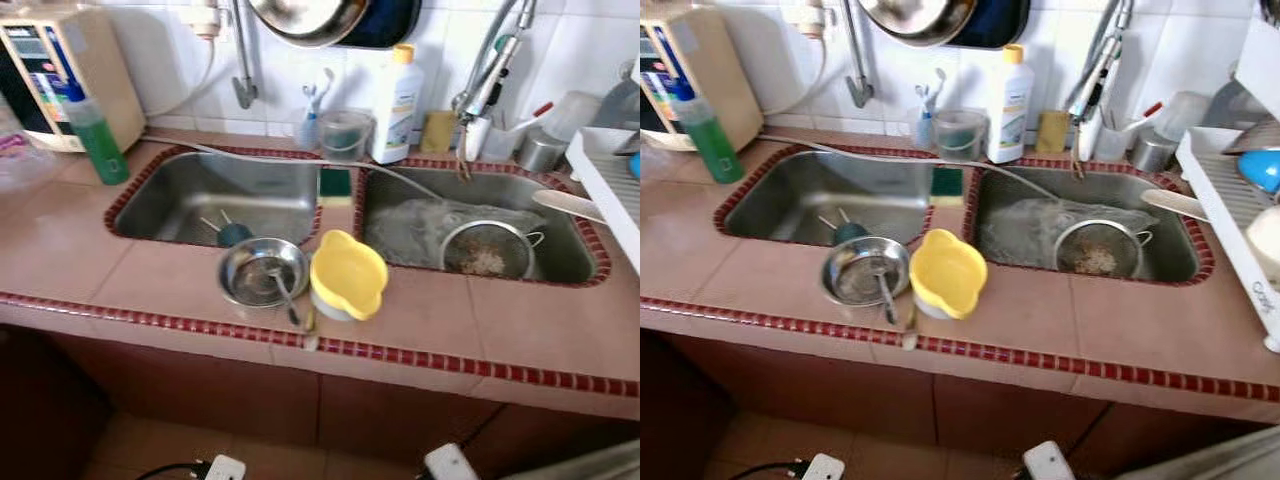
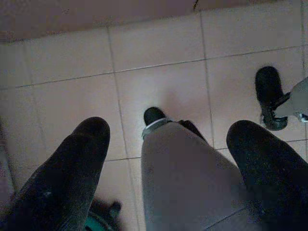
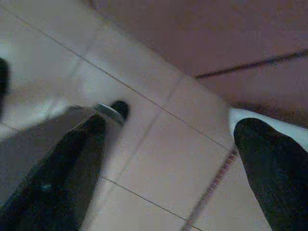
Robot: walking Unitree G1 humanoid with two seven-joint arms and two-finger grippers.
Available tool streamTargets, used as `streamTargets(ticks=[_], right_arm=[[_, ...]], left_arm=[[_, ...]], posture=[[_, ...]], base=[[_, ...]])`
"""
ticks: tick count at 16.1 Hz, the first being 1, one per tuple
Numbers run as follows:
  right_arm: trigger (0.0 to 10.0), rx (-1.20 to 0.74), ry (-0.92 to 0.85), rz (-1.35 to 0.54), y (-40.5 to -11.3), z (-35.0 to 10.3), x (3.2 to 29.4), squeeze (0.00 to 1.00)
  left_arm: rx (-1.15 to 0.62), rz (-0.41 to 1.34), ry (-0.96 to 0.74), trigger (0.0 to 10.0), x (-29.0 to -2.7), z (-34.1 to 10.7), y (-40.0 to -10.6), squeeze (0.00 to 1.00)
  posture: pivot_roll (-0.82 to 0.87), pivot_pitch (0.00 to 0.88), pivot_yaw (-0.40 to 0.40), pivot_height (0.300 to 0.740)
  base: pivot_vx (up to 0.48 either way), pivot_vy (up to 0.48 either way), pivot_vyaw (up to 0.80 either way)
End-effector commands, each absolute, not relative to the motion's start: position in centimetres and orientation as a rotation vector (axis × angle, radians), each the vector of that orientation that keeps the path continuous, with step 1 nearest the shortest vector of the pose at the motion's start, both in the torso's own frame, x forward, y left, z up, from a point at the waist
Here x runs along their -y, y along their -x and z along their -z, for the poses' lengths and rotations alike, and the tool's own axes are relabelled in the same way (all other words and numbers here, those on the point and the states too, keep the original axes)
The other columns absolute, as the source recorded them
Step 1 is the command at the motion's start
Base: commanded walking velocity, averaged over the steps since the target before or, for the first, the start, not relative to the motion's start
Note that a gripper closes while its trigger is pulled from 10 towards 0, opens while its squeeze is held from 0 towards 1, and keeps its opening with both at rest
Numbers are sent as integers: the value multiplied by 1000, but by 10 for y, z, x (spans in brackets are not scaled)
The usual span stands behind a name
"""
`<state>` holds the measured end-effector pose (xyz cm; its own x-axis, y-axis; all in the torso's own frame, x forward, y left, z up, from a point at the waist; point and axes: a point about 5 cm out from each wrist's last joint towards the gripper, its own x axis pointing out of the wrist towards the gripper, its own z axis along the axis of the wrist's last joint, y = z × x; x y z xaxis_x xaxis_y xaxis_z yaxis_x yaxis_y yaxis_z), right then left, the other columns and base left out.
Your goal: Kitchen organization
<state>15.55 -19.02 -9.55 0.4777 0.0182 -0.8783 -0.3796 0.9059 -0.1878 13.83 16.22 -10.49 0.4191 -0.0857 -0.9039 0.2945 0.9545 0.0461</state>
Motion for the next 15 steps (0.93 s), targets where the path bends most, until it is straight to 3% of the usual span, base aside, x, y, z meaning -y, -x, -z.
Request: streamTargets(ticks=[1,15], right_arm=[[10000,-1057,392,-248,-153,96,191,0],[10000,-1039,401,-261,-159,94,193,0]], left_arm=[[-1129,235,-211,10000,-164,106,-136,0],[-1132,246,-229,10000,-165,106,-135,0]], posture=[[-127,0,22,740],[-126,0,17,740]], base=[[0,0,0],[0,0,0]])
